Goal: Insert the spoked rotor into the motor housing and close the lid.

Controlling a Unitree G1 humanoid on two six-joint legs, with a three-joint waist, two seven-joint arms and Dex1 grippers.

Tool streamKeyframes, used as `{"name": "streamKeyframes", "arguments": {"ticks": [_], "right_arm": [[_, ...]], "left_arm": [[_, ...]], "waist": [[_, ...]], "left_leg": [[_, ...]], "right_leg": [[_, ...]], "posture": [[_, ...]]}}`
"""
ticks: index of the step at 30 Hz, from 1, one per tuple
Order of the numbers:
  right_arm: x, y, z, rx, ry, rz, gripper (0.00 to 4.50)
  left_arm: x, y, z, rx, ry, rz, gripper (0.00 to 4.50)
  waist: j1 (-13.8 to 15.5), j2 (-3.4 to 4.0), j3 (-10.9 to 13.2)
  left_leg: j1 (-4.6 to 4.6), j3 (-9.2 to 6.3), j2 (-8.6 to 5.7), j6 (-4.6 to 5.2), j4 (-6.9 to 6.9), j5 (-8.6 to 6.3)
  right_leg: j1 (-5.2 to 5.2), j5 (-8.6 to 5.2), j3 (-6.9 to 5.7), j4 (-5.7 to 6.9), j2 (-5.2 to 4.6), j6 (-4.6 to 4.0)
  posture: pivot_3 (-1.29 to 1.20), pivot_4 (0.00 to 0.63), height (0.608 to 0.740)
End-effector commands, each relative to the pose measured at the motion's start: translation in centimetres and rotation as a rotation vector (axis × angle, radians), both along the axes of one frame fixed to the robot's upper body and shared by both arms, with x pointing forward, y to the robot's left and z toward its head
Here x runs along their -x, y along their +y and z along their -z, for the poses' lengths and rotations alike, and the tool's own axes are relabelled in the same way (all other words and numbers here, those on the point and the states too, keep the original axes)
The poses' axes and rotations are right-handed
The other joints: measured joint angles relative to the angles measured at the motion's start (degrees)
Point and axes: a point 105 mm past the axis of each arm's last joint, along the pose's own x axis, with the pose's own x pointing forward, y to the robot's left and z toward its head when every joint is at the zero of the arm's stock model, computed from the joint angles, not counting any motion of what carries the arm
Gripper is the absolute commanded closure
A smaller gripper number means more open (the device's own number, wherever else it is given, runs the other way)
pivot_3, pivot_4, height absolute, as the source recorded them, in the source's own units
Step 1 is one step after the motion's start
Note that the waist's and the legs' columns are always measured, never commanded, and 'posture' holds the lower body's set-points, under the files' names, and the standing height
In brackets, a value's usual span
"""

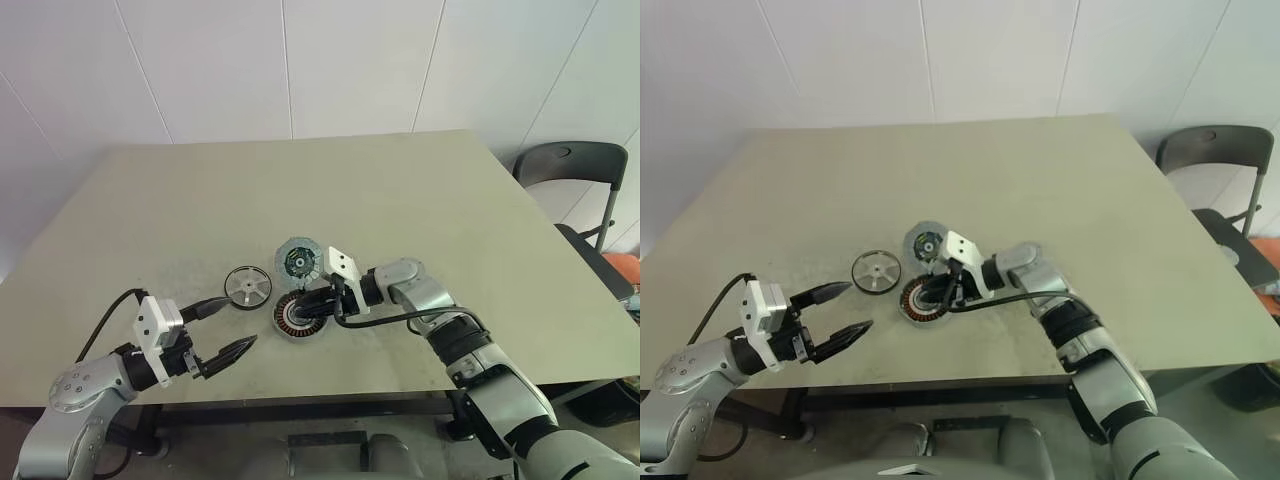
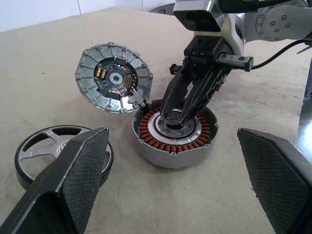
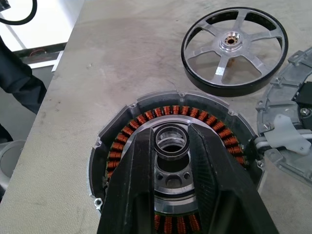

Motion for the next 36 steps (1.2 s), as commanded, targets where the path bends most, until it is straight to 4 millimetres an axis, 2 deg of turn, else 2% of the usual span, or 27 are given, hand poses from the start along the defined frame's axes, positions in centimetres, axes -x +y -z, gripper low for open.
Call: {"name": "streamKeyframes", "arguments": {"ticks": [1,14,16,20,25,31,34,36], "right_arm": [[-0.5,0.3,-1.2,-0.032,-0.043,-0.001,3.84],[-0.8,-0.2,-0.9,-0.016,-0.052,0.01,3.84],[-0.7,-0.2,-1.0,-0.02,-0.038,0.007,3.07],[-0.6,0.1,-1.5,-0.031,-0.051,-0.003,1.82],[-0.2,0.4,-4.0,-0.109,-0.057,-0.031,0.11],[0.4,0.1,-5.0,-0.125,-0.071,-0.046,0.04],[0.7,0.2,-5.1,-0.139,-0.047,-0.051,0.66],[0.7,0.4,-4.9,-0.14,-0.049,-0.042,1.27]], "left_arm": [[0.1,-0.3,-1.2,0.003,-0.042,0.018,0.0],[0.2,-0.4,-1.1,0.007,-0.037,0.02,0.0],[0.2,-0.4,-1.1,0.008,-0.035,0.021,0.0],[0.2,-0.3,-1.0,0.009,-0.034,0.02,0.0],[0.3,-0.2,-0.9,0.007,-0.034,0.017,0.0],[0.3,-0.1,-0.7,0.006,-0.032,0.017,0.0],[0.2,-0.1,-0.6,0.004,-0.031,0.018,0.0],[0.2,-0.2,-0.6,0.004,-0.03,0.019,0.0]], "waist": [[0.0,0.0,0.0],[-0.01,0.0,0.0],[-0.01,0.0,0.0],[-0.02,0.01,0.0],[0.01,0.01,0.01],[0.03,0.01,0.01],[-0.01,0.01,0.01],[0.02,0.01,0.01]], "left_leg": [[0.0,0.0,0.0,0.0,0.0,0.0],[0.0,0.0,0.0,0.0,0.0,0.0],[0.0,0.0,0.0,0.0,0.0,0.0],[0.0,0.0,0.0,0.0,0.0,0.0],[0.0,0.0,0.0,0.0,0.02,0.0],[-0.01,0.0,0.0,0.0,0.0,0.0],[-0.01,0.0,0.0,0.0,0.01,0.0],[-0.01,-0.01,0.0,0.0,0.01,0.0]], "right_leg": [[0.0,0.0,0.0,0.0,0.0,0.0],[0.0,0.0,0.0,0.0,0.0,0.0],[0.0,0.0,0.0,0.0,0.0,0.0],[0.0,0.0,0.0,0.0,0.0,0.0],[0.0,0.0,0.0,0.01,0.0,0.0],[0.0,-0.03,0.0,0.0,0.0,0.04],[-0.01,-0.04,0.0,0.01,0.0,0.06],[-0.01,-0.05,0.0,0.0,0.0,0.06]], "posture": [[0.0,0.0,0.74],[0.0,0.0,0.74],[0.0,0.0,0.74],[0.0,0.0,0.74],[0.0,0.0,0.74],[0.0,0.0,0.74],[0.0,0.0,0.74],[0.0,0.0,0.74]]}}
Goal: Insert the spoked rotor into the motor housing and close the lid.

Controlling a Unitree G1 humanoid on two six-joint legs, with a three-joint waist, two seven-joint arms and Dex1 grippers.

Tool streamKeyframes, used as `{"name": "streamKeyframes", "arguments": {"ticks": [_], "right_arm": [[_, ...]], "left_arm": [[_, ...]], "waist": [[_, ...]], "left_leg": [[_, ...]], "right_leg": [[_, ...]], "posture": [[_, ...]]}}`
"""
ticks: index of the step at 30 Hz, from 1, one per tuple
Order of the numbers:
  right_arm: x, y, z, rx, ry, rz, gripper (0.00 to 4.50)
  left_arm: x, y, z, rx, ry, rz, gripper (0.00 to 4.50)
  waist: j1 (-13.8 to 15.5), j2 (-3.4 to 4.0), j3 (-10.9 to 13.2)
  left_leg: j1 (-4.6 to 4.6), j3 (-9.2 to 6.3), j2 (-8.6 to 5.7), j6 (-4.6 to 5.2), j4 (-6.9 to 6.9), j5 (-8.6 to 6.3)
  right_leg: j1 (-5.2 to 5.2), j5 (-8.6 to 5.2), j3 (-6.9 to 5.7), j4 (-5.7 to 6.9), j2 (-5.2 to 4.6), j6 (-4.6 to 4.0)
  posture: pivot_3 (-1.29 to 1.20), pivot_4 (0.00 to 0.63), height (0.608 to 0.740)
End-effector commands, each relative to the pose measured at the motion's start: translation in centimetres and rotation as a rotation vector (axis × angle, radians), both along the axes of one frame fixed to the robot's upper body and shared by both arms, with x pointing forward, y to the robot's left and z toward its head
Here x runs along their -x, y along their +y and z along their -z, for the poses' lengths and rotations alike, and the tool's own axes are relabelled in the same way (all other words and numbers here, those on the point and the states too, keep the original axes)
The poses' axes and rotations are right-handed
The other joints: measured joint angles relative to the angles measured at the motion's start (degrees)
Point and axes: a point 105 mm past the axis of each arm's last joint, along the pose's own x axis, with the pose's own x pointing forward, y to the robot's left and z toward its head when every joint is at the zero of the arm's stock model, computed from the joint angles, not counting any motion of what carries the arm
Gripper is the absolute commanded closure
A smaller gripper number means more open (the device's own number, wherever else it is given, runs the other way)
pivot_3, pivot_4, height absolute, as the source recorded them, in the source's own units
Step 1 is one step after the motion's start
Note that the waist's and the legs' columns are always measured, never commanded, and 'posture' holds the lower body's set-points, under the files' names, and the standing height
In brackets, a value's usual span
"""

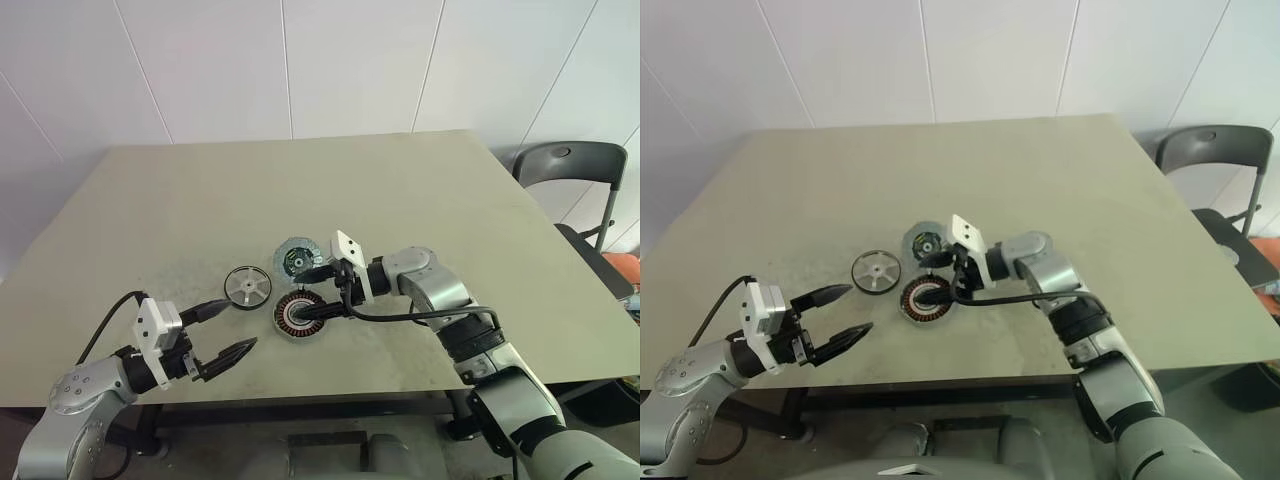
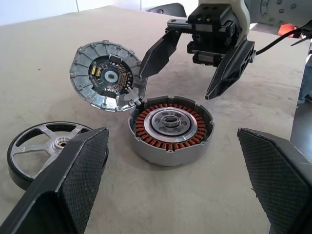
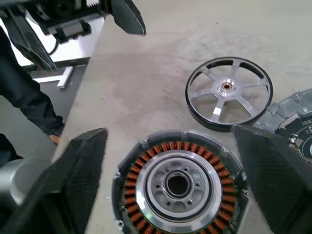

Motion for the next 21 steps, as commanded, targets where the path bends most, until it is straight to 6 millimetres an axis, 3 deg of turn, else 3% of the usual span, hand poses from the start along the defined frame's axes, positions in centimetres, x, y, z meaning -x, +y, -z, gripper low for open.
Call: {"name": "streamKeyframes", "arguments": {"ticks": [1,9,14,21], "right_arm": [[0.1,0.5,-1.1,-0.046,-0.034,-0.004,1.58],[0.0,1.5,-0.1,-0.03,-0.035,-0.001,4.33],[0.0,1.8,0.9,-0.005,-0.021,-0.01,4.47],[0.0,-0.2,6.1,0.158,0.032,0.007,4.47]], "left_arm": [[-0.1,-0.2,-0.8,-0.008,-0.045,0.015,0.0],[0.0,-0.1,-0.7,-0.008,-0.045,0.011,0.0],[0.1,-0.1,-0.6,-0.005,-0.044,0.006,0.0],[0.1,-0.2,-0.5,0.0,-0.046,0.002,0.0]], "waist": [[0.01,0.0,0.0],[0.0,0.0,0.0],[-0.01,0.0,0.0],[-0.06,0.05,-0.03]], "left_leg": [[-0.01,0.0,0.0,0.0,0.0,0.0],[-0.01,0.0,0.0,0.0,0.0,0.0],[0.0,0.0,0.0,0.0,-0.01,0.0],[0.03,0.01,-0.01,0.0,0.0,0.0]], "right_leg": [[0.0,0.0,0.0,0.0,0.0,0.0],[-0.01,0.01,0.0,0.0,0.0,-0.01],[-0.01,0.04,0.0,0.0,0.0,-0.05],[0.02,0.04,0.0,0.01,0.0,-0.06]], "posture": [[0.0,0.0,0.74],[0.0,0.0,0.74],[0.0,0.0,0.74],[0.0,0.0,0.74]]}}
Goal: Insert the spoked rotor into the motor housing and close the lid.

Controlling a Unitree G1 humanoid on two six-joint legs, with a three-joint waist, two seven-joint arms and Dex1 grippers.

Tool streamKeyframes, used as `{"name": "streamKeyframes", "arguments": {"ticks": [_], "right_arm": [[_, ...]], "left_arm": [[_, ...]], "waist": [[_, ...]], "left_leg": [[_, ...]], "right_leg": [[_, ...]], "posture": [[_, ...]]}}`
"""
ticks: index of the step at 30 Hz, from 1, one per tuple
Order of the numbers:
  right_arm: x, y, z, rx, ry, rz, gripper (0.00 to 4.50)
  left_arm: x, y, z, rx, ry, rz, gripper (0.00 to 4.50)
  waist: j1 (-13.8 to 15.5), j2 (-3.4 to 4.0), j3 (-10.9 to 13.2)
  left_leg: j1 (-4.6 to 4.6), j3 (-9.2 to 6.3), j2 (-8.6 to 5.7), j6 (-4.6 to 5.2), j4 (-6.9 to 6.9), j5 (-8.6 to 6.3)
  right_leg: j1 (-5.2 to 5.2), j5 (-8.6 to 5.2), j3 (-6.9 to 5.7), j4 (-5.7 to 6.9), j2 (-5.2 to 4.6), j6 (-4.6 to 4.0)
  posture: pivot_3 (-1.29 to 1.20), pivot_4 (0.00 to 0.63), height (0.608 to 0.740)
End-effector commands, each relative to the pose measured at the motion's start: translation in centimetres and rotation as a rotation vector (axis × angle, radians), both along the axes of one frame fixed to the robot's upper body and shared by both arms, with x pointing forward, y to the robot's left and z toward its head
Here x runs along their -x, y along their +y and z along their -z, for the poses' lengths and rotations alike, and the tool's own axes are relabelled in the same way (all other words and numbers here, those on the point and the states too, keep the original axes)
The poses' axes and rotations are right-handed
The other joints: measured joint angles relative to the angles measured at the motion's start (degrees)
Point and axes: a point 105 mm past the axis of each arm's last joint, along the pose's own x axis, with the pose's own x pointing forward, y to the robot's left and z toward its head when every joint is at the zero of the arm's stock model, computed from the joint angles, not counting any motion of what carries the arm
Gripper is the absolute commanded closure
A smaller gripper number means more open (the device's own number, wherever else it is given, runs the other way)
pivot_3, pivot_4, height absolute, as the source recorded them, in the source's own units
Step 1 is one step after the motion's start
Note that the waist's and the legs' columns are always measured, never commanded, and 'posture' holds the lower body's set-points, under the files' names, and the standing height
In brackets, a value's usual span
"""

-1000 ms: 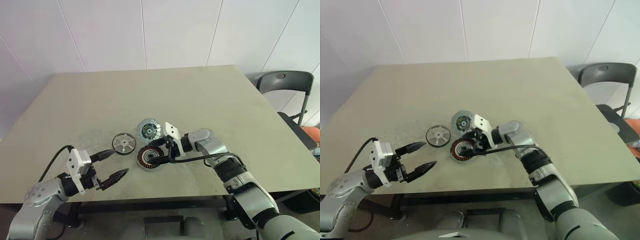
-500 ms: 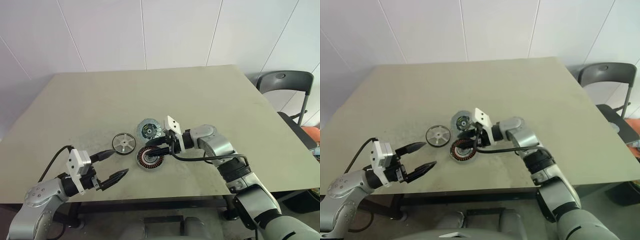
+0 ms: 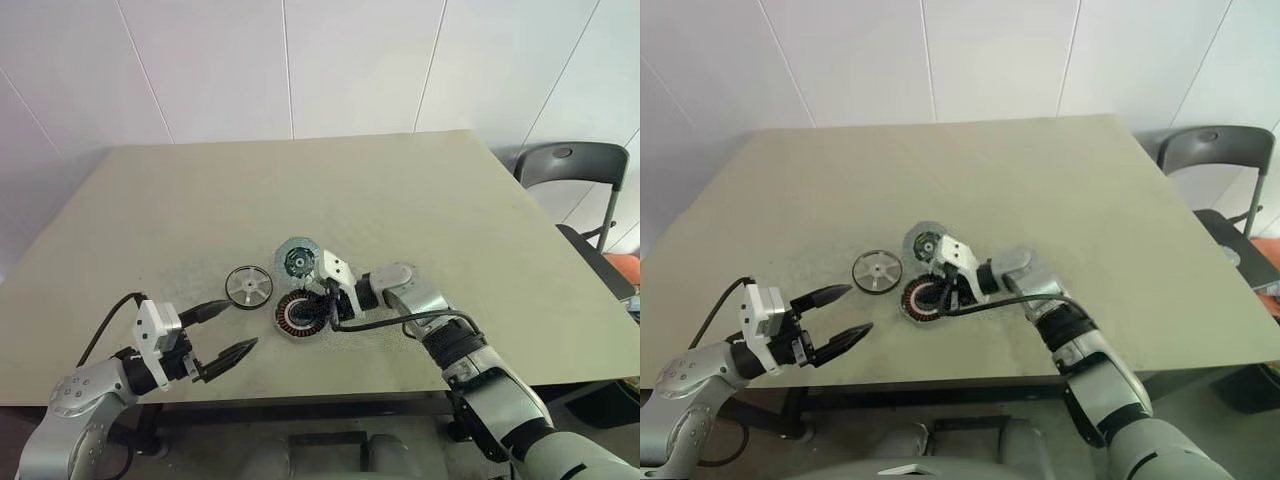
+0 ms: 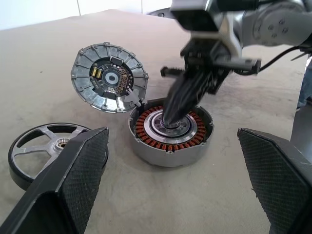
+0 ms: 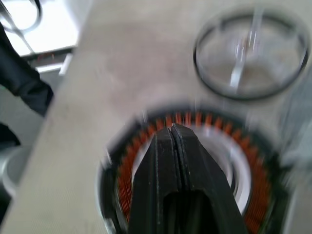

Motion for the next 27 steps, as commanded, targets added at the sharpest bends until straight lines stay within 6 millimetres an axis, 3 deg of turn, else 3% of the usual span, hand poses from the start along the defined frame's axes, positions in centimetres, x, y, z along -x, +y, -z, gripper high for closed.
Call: {"name": "streamKeyframes", "arguments": {"ticks": [1,12,18,23,27], "right_arm": [[0.0,-0.9,1.9,0.071,-0.002,0.002,4.47],[-1.5,1.3,-3.9,-0.202,0.041,0.072,4.47],[-1.1,0.0,-2.1,-0.125,0.04,0.061,4.47],[-0.8,-0.2,-2.4,-0.136,0.056,0.053,4.47],[-0.4,-0.6,-0.9,-0.068,0.05,0.032,4.47]], "left_arm": [[0.0,-0.2,-0.6,-0.008,-0.038,0.006,0.0],[0.0,-0.3,-0.6,-0.006,-0.042,0.002,0.0],[-0.1,-0.4,-0.6,-0.003,-0.042,0.005,0.0],[-0.1,-0.3,-0.5,-0.004,-0.037,0.002,0.0],[-0.1,-0.4,-0.5,-0.002,-0.038,0.004,0.0]], "waist": [[-0.01,0.02,-0.03],[-0.04,0.06,-0.01],[-0.02,0.07,-0.01],[-0.24,0.1,0.01],[-0.12,0.1,0.01]], "left_leg": [[0.07,0.0,0.0,0.0,-0.01,0.0],[0.02,-0.04,0.01,0.0,0.01,0.01],[-0.01,-0.04,0.01,0.0,-0.05,0.01],[0.01,-0.03,0.01,0.0,-0.03,0.01],[0.0,-0.03,0.01,0.0,-0.03,0.01]], "right_leg": [[0.07,0.0,0.0,0.0,0.0,0.01],[-0.02,0.02,0.0,0.08,0.04,-0.03],[-0.05,0.09,0.0,0.04,0.03,0.02],[-0.04,-0.04,0.0,0.06,0.04,0.05],[-0.04,-0.03,0.0,0.05,0.03,0.05]], "posture": [[0.0,0.0,0.74],[0.0,0.0,0.74],[0.0,0.0,0.74],[0.0,0.0,0.74],[0.0,0.0,0.74]]}}
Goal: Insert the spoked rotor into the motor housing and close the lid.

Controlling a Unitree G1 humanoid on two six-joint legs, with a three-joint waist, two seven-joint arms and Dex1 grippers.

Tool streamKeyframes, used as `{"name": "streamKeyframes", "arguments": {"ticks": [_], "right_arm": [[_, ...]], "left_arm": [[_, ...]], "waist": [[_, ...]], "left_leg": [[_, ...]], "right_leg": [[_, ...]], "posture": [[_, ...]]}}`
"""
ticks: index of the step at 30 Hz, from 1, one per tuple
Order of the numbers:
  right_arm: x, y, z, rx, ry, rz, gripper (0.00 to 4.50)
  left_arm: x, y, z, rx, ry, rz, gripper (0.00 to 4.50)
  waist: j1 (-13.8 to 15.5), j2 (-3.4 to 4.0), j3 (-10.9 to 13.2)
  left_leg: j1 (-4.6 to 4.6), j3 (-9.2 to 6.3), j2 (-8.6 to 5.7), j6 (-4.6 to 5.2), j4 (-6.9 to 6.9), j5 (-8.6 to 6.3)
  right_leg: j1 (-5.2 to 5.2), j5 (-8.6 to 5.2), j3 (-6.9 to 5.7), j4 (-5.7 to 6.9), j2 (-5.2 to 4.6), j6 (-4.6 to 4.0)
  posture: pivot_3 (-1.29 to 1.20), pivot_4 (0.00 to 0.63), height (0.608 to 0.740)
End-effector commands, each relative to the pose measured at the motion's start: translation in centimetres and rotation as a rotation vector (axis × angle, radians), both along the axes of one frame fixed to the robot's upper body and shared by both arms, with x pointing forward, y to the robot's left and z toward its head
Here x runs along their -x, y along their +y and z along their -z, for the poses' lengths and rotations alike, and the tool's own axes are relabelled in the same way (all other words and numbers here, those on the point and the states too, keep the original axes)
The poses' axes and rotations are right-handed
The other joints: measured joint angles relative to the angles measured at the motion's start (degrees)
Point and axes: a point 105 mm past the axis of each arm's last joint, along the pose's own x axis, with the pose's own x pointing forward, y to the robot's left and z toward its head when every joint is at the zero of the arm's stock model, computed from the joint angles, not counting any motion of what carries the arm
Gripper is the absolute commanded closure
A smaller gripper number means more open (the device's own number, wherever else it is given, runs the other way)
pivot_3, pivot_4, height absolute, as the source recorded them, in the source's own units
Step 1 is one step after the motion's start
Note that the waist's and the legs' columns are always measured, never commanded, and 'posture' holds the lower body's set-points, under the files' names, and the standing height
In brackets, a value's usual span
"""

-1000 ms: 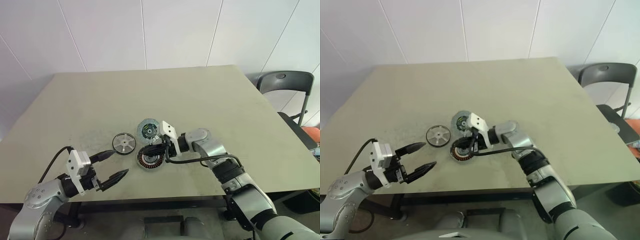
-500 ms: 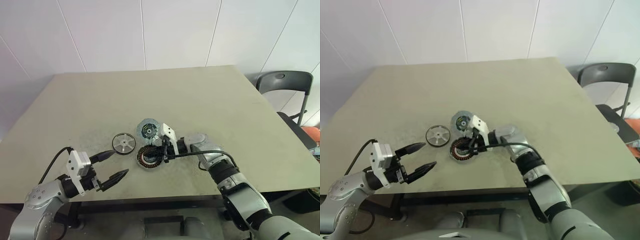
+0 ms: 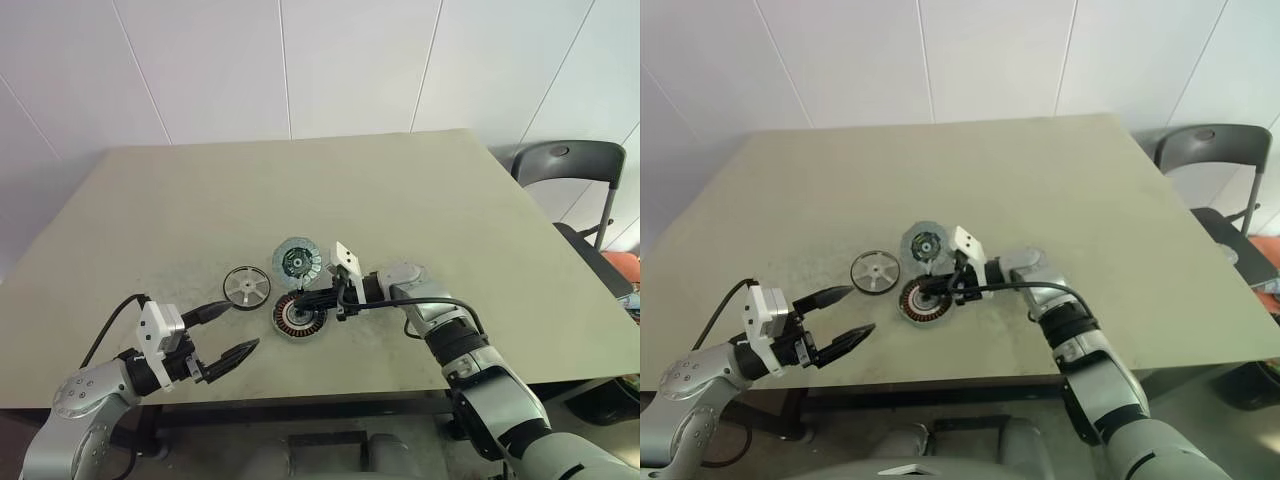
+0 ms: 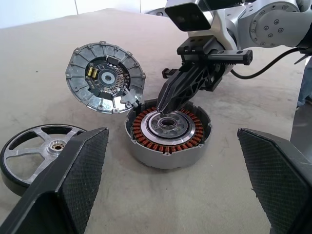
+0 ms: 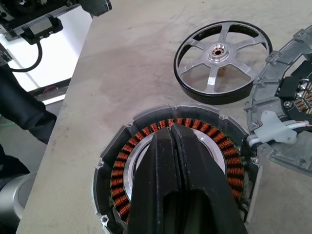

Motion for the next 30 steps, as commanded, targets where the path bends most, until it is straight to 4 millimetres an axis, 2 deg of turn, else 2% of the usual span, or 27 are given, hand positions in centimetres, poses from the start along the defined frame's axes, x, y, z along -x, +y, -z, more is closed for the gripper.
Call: {"name": "streamKeyframes", "arguments": {"ticks": [1,3,5,13,15,19,21,23,28,30], "right_arm": [[0.5,-0.4,1.0,0.079,-0.059,-0.059,4.47],[0.6,-1.1,2.6,0.161,-0.085,-0.071,4.47],[0.5,-1.0,2.5,0.149,-0.086,-0.066,4.47],[-0.5,1.3,-3.3,-0.126,-0.045,-0.011,4.47],[-0.5,1.7,-4.1,-0.154,-0.044,-0.02,4.47],[-0.2,2.2,-4.4,-0.152,-0.051,-0.037,4.47],[-0.1,2.2,-4.1,-0.14,-0.045,-0.037,4.47],[0.0,1.9,-2.9,-0.085,-0.041,-0.042,4.47],[0.2,-0.1,2.0,0.156,-0.043,-0.04,4.47],[0.1,-0.7,3.1,0.213,-0.078,-0.036,4.47]], "left_arm": [[-0.1,-0.1,-0.7,-0.002,-0.04,0.006,0.0],[-0.1,-0.1,-0.7,-0.001,-0.041,0.006,0.0],[-0.1,-0.1,-0.7,-0.002,-0.041,0.006,0.0],[0.0,0.0,-0.6,-0.005,-0.039,0.001,0.0],[-0.1,0.0,-0.6,-0.005,-0.039,0.002,0.0],[-0.1,-0.1,-0.6,-0.003,-0.041,0.004,0.0],[-0.1,-0.2,-0.6,-0.002,-0.041,0.004,0.0],[-0.1,-0.2,-0.6,-0.003,-0.04,0.004,0.0],[-0.1,-0.2,-0.6,-0.001,-0.039,0.002,0.0],[-0.1,-0.1,-0.6,-0.001,-0.04,0.0,0.0]], "waist": [[0.01,0.0,0.0],[0.02,0.01,-0.01],[-0.03,0.0,-0.02],[-0.05,0.03,0.0],[0.02,0.04,0.0],[0.08,0.04,0.0],[0.09,0.04,0.01],[0.05,0.04,0.0],[0.07,0.04,0.0],[0.02,0.12,-0.05]], "left_leg": [[-0.01,0.0,0.0,0.0,0.0,0.0],[0.0,0.01,0.0,0.0,0.0,0.0],[0.08,0.01,0.0,0.0,0.0,0.0],[0.03,0.0,0.01,0.0,0.03,0.0],[-0.01,-0.01,0.01,0.0,0.0,0.0],[-0.01,-0.01,0.0,0.0,-0.01,0.0],[0.0,-0.01,0.0,0.0,0.0,0.0],[0.0,0.0,0.0,0.0,0.01,0.0],[0.0,0.0,0.0,0.0,0.0,0.0],[0.02,0.01,0.0,0.0,0.0,0.0]], "right_leg": [[0.0,0.01,0.0,-0.01,0.0,-0.01],[0.01,0.01,0.0,-0.02,0.0,-0.01],[0.09,-0.01,0.0,-0.01,0.0,0.01],[0.03,0.03,0.0,0.02,0.0,-0.05],[-0.02,0.1,0.0,0.02,0.0,-0.14],[-0.02,0.15,0.0,0.0,0.0,0.02],[-0.01,0.11,0.0,0.01,0.0,0.0],[0.0,0.04,0.0,0.01,0.0,-0.05],[0.0,0.04,0.0,0.0,0.0,-0.06],[0.02,0.04,0.0,0.0,0.0,-0.06]], "posture": [[0.0,0.0,0.74],[0.0,0.0,0.74],[0.0,0.0,0.74],[0.0,0.0,0.74],[0.0,0.0,0.74],[0.0,0.0,0.74],[0.0,0.0,0.74],[0.0,0.0,0.74],[0.0,0.0,0.74],[0.0,0.0,0.74]]}}
